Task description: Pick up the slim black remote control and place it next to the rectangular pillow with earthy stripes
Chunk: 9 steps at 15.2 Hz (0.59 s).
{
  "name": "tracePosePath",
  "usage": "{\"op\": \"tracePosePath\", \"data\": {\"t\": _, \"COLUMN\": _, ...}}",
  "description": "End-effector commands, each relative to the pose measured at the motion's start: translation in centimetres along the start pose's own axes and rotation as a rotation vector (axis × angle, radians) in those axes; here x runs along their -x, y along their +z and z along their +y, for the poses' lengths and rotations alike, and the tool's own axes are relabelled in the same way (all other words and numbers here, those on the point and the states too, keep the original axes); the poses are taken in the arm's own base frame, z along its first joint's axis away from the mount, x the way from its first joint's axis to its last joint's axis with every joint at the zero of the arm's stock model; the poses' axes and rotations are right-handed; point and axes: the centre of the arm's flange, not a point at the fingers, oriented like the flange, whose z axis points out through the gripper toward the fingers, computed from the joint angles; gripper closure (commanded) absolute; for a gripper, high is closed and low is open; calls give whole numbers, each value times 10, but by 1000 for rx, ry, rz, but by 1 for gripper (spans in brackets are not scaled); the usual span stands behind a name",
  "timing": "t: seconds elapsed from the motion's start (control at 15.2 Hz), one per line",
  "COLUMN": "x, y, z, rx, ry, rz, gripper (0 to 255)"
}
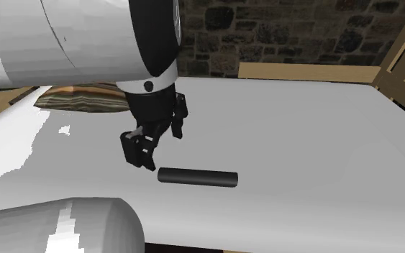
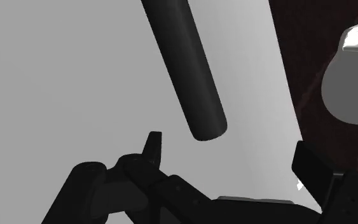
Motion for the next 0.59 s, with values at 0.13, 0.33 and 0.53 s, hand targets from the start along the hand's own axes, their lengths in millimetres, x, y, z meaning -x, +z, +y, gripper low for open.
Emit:
{"op": "tracePosePath", "data": {"t": 0.13, "x": 31, "y": 42, "z": 17, "rx": 13, "ry": -246, "rz": 14, "gripper": 0}}
{"op": "tracePosePath", "data": {"t": 0.33, "x": 40, "y": 63, "z": 24, "rx": 17, "ry": -333, "rz": 20, "gripper": 0}}
{"op": "tracePosePath", "data": {"t": 0.53, "x": 40, "y": 79, "z": 24, "rx": 17, "ry": -333, "rz": 20, "gripper": 0}}
